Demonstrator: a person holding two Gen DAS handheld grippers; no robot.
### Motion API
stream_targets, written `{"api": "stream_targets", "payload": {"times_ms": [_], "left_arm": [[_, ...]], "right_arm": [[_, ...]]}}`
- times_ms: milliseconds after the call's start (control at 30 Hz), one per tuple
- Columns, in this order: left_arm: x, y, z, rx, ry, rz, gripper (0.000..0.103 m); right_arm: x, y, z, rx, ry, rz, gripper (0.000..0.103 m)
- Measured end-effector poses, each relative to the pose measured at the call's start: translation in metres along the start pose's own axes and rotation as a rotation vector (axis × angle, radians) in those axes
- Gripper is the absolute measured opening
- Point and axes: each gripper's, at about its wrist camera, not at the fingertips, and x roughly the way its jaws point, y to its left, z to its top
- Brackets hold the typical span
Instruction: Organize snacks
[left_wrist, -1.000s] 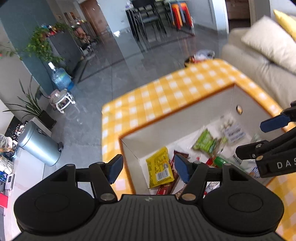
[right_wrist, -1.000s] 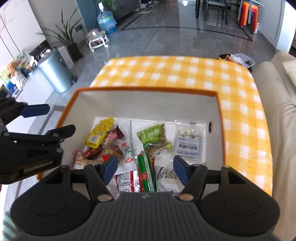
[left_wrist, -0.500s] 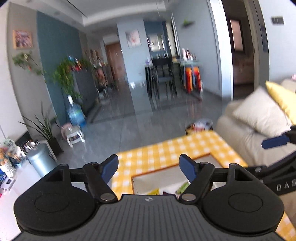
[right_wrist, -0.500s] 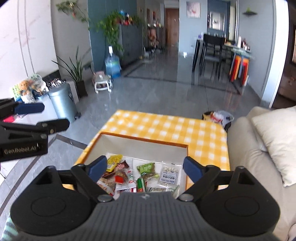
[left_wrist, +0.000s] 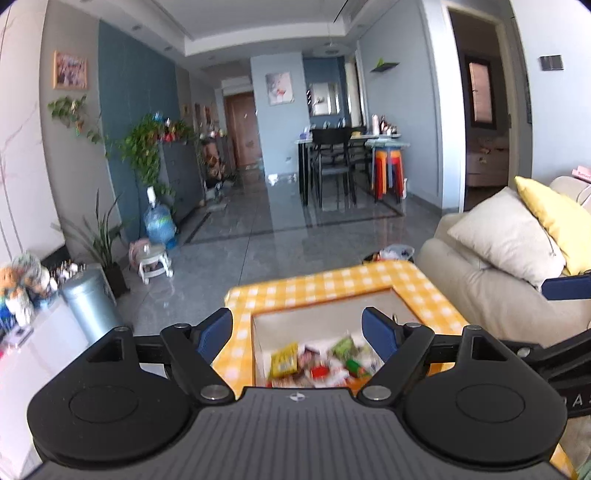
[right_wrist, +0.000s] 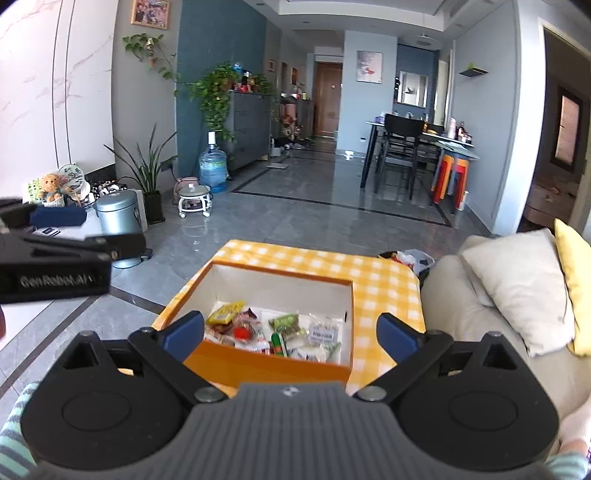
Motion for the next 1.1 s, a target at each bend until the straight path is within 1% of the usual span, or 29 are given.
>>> {"api": "stream_targets", "payload": {"times_ms": [67, 200, 400, 467, 567, 667, 800, 967, 1100], "left_arm": [[0.002, 0.0, -0.008, -0.024, 0.021, 0.0, 0.093], [-0.004, 0.002, -0.027, -0.062, 0.067, 0.029, 0.093], [-0.006, 0.006, -0.044, -0.087, 0.135, 0.048, 0.093], [-0.006, 0.007, -0.046, -0.096, 0.153, 0.053, 0.093], [-0.004, 0.007, -0.05, -0.115, 0.167, 0.056, 0.093], [-0.002, 0.008, -0.052, -0.126, 0.165, 0.063, 0.093], [0.001, 0.003, -0.059, -0.136, 0.198, 0.063, 0.093], [0.003, 0.001, -0.062, -0.129, 0.231, 0.07, 0.093], [0.003, 0.001, -0.061, -0.127, 0.231, 0.067, 0.093]], "right_arm": [[-0.003, 0.002, -0.008, 0.015, -0.001, -0.028, 0.097], [-0.004, 0.004, -0.022, 0.041, -0.005, -0.063, 0.097], [-0.004, 0.008, -0.037, 0.064, 0.004, -0.058, 0.098], [-0.003, 0.011, -0.041, 0.069, 0.002, -0.073, 0.099], [0.0, 0.014, -0.046, 0.05, 0.006, -0.066, 0.099], [0.001, 0.017, -0.049, 0.048, 0.008, -0.056, 0.099], [0.004, 0.016, -0.052, 0.063, 0.024, -0.044, 0.099], [0.006, 0.02, -0.057, 0.053, 0.037, -0.031, 0.099], [0.006, 0.021, -0.058, 0.056, 0.036, -0.03, 0.099]]}}
